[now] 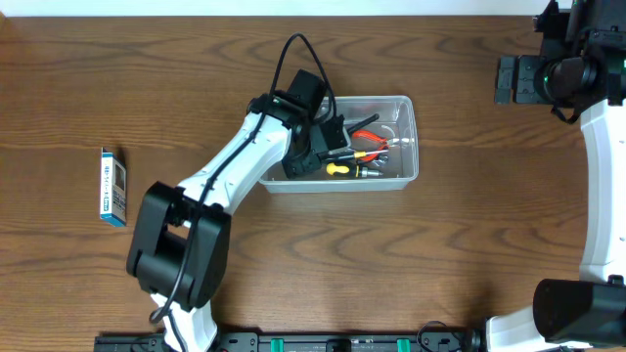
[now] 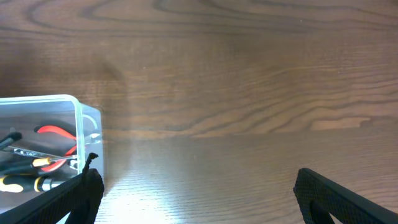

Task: Pack container
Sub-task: 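Carry the black-handled tool into the container and release it, then move the left gripper to the blue-white box and grasp it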

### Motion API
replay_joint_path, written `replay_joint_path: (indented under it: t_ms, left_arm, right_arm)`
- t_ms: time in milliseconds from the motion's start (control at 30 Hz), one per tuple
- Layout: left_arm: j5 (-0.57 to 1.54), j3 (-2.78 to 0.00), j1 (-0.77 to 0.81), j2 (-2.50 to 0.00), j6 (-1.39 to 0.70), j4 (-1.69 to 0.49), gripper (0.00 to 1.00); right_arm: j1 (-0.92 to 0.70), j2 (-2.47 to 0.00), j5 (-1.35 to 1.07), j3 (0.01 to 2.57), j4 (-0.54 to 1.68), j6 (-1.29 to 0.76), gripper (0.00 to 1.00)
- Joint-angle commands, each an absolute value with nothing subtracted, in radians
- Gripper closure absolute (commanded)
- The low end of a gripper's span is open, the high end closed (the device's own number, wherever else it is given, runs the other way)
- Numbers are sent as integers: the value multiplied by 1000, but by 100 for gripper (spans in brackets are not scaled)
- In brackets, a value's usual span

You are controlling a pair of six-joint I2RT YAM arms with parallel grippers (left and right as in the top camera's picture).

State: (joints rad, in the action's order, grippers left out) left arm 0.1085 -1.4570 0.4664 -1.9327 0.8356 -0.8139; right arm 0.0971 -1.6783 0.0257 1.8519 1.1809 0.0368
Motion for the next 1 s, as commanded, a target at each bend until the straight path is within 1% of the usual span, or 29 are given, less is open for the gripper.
replay_joint_path:
  t_ms: [0, 33, 100, 200, 300, 333, 367, 400, 433, 533, 600, 633, 667, 800, 900, 967]
  left_arm:
    - [120, -1461, 462, -1947, 845, -818, 85]
    - [120, -1461, 462, -1952, 845, -818, 76]
    - [120, -1461, 462, -1954, 845, -818, 64]
    - [120, -1461, 462, -1954, 845, -818, 54]
    - [119, -1461, 461, -1951, 845, -818, 53]
    - [116, -1461, 461, -1946, 845, -818, 50]
    - [108, -1463, 461, -1937, 844, -818, 43]
    - [92, -1467, 461, -1922, 832, -818, 33]
    - [73, -1472, 461, -1905, 820, -817, 29]
    - [-4, -1500, 454, -1821, 763, -818, 25]
    - [-33, -1527, 438, -1751, 712, -821, 15]
    - [-47, -1540, 428, -1716, 683, -822, 4]
    - [-63, -1554, 412, -1671, 649, -822, 0]
    - [-101, -1570, 302, -1499, 527, -827, 2]
    - [-102, -1570, 149, -1400, 400, -895, 2]
    - [-102, -1569, 20, -1363, 287, -966, 2]
  right_arm:
    - [104, -1680, 22, 1847, 1178, 32, 1]
    - [104, -1680, 22, 1847, 1178, 33, 1]
    - [104, -1680, 22, 1847, 1178, 39, 1]
    - [104, -1680, 22, 1847, 1178, 39, 1]
    - [104, -1680, 22, 1847, 1178, 39, 1]
    - [104, -1680, 22, 1847, 1178, 39, 1]
    - [104, -1680, 22, 1847, 1178, 39, 1]
    - [104, -1680, 22, 1847, 1178, 39, 1]
    - [104, -1680, 22, 1847, 1178, 39, 1]
    - [104, -1680, 22, 1847, 1178, 39, 1]
    - [104, -1680, 22, 1847, 1178, 39, 1]
    - [104, -1680, 22, 1847, 1178, 39, 1]
    - [104, -1680, 22, 1847, 1178, 39, 1]
    - [104, -1680, 22, 1847, 1178, 39, 1]
    - [104, -1680, 22, 1847, 1178, 39, 1]
    - [104, -1680, 21, 1847, 1178, 39, 1]
